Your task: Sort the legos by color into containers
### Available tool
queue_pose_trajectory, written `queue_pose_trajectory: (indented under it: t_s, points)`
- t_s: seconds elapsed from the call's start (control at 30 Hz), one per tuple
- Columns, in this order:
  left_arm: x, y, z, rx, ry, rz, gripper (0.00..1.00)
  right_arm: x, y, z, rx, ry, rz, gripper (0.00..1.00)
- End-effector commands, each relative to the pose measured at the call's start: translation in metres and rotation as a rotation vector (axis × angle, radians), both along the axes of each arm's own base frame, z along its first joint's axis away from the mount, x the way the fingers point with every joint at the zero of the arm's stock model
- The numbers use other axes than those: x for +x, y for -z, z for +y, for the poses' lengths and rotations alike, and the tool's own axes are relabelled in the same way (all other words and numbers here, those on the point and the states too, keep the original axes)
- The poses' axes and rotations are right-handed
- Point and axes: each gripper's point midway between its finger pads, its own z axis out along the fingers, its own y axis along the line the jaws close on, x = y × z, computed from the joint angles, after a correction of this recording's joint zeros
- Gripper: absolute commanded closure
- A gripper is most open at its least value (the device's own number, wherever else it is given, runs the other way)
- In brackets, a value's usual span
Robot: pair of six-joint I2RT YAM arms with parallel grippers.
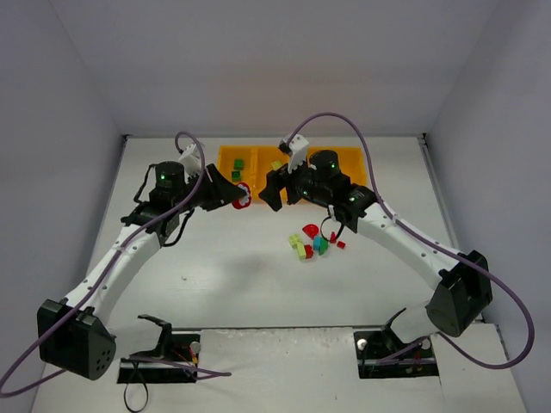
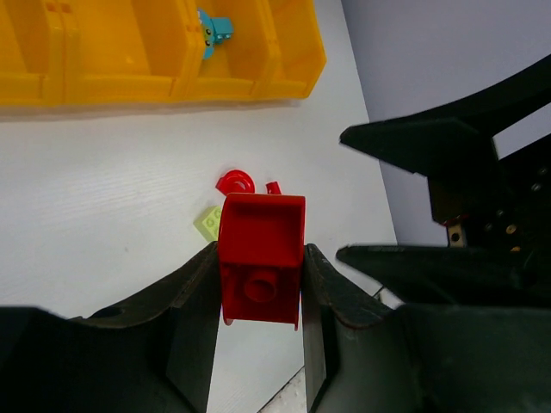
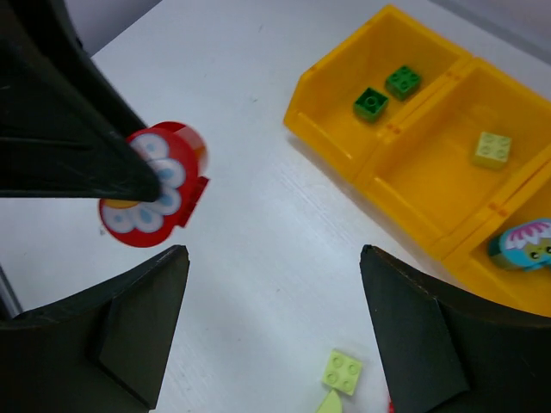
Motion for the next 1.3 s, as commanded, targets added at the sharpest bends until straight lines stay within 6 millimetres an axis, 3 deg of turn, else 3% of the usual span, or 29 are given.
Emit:
queue_pose_trajectory:
  t_s: [0.0, 0.13, 0.4, 1.27]
  points:
    - [0.016, -0.059, -0.013, -0.101, -0.024, -0.166, 1.00, -0.016, -0.035, 0.012, 0.121, -0.047, -0.048, 0.23]
    - [0.019, -0.062, -0.019, -0.115, -0.029, -0.166, 1.00, -0.022, -0.038, 0.018, 0.135, -0.063, -0.041, 0.23]
    - [0.022, -0.058, -0.031, -0.127, -0.030, -0.162, 1.00, -0.033, -0.046, 0.029, 0.165, -0.119, -0.041, 0.32]
    - [0.029, -0.066, -0.051, -0.149, -0.004, -0.194, 1.00, -0.011, -0.040, 0.043, 0.183, -0.077, -0.023, 0.30]
